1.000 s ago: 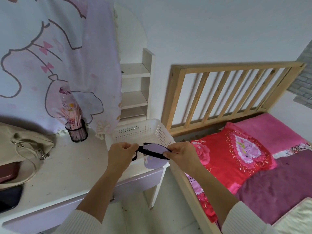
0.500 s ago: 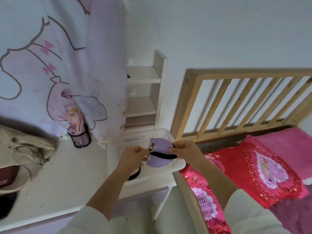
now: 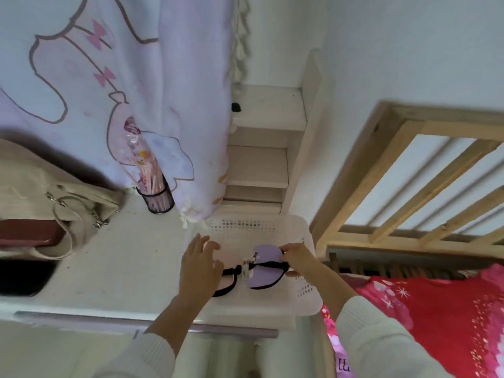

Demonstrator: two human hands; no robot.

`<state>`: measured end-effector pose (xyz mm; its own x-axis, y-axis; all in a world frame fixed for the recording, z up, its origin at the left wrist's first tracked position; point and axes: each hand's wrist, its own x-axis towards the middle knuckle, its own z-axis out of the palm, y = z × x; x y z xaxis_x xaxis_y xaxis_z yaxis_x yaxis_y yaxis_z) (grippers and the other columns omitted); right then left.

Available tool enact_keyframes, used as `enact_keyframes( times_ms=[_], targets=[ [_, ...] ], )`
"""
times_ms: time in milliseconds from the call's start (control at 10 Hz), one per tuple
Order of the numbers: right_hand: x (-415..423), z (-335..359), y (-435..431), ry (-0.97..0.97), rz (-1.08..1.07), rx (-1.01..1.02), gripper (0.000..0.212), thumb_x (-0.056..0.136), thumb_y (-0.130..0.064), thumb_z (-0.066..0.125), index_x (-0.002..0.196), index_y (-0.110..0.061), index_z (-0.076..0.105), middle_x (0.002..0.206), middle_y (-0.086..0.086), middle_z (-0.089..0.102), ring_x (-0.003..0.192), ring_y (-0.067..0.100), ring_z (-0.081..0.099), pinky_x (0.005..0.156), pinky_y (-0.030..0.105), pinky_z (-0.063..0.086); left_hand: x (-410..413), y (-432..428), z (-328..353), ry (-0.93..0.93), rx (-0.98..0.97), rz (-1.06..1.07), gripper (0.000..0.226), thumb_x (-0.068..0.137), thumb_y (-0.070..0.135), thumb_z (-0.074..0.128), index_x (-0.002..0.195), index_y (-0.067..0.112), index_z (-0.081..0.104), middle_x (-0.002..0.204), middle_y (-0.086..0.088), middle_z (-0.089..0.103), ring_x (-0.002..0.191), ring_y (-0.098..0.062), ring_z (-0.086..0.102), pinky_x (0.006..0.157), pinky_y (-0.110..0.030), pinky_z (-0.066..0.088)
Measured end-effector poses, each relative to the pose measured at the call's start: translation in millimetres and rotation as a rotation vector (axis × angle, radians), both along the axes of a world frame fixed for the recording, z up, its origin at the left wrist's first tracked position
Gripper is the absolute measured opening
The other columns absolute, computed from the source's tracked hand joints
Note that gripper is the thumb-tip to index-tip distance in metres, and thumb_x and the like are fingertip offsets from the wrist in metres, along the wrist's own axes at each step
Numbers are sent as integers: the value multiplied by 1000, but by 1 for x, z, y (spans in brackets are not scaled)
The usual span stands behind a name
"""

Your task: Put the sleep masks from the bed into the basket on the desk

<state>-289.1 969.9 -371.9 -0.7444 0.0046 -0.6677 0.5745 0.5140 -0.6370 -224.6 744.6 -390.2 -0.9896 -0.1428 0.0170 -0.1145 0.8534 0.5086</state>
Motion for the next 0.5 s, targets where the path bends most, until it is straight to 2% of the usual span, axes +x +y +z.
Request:
enact_keyframes(
  times_ms=[100,200,300,400,500],
  targets=[
    [-2,-20,-7,-50,14,7,34,88,0,43,113,-7,66,113,17,65,98,31,60,84,40,54,10,-11,-9,21,-139,33,42,78,8,68,119,7,60,148,-21,42,142,-39,30,112,-51,32],
    [-2,-33,-8,-48,48,74,33,88,0,42,109,-5,67,107,17,65,90,31,58,81,43,55,14,-18,-15,-19,-167,54,53,78,8,65,130,7,53,153,-21,33,144,-38,27,112,-49,32],
    [-2,-38,-9,25,69,118,23,84,-1,45,93,2,67,93,20,63,84,32,57,72,37,48,13,-23,-19,-77,-143,64,63,81,11,62,141,10,41,158,-18,24,146,-35,21,112,-46,34],
    [-3,-30,-9,66,177,197,37,88,-10,49,123,2,57,128,20,59,118,34,53,93,32,41,11,-24,-17,-89,-133,27,75,80,11,63,147,11,31,160,-18,17,146,-35,20,108,-44,38],
    [-9,2,-11,211,207,143,47,91,-21,54,137,-10,48,143,7,49,127,24,49,97,25,40,8,-29,-23,-107,-195,-6,87,79,12,65,152,9,18,161,-20,6,147,-36,15,109,-42,37]
  ],
)
